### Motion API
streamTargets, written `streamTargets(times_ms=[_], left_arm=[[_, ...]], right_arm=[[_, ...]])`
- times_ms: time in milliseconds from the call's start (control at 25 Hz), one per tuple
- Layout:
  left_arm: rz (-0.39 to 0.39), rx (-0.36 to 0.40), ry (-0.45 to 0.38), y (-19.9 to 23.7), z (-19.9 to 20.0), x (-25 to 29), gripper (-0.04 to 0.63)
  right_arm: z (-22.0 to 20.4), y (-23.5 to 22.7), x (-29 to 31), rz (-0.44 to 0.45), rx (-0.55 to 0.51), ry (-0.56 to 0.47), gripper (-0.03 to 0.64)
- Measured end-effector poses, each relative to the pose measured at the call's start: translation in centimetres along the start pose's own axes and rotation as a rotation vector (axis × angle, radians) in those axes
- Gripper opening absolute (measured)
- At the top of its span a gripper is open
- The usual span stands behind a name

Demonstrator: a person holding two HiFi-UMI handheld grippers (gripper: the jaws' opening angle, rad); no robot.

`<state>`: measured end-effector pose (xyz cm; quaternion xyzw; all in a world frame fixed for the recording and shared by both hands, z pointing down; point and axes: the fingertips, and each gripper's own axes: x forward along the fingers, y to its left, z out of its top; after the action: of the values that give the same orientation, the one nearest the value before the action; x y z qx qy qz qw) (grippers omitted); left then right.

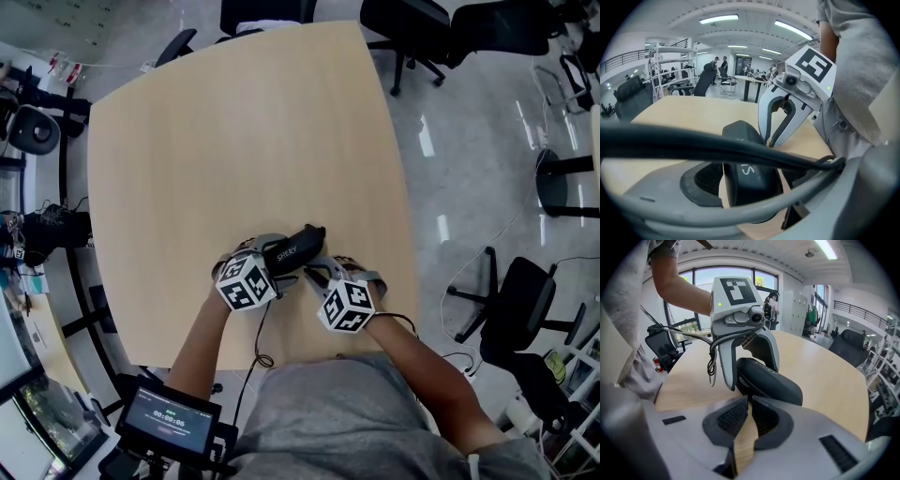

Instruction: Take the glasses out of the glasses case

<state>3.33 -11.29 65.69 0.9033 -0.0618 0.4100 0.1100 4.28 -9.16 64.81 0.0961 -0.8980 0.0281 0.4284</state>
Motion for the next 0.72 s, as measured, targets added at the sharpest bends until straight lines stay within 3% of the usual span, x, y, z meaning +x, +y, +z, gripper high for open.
streamTargets(times_ms=[440, 720], left_arm=[[-0.091, -0.140, -0.109, 0.5, 0.7, -1.4, 0.344], [-0.183, -0.280, -0.250, 0.6, 2.3, -1.9, 0.339]], right_arm=[[0.8, 0.3, -0.4, -0.003, -0.033, -0.014, 0.011], [-0.5, 0.4, 0.5, 0.015, -0.050, 0.013, 0.011]])
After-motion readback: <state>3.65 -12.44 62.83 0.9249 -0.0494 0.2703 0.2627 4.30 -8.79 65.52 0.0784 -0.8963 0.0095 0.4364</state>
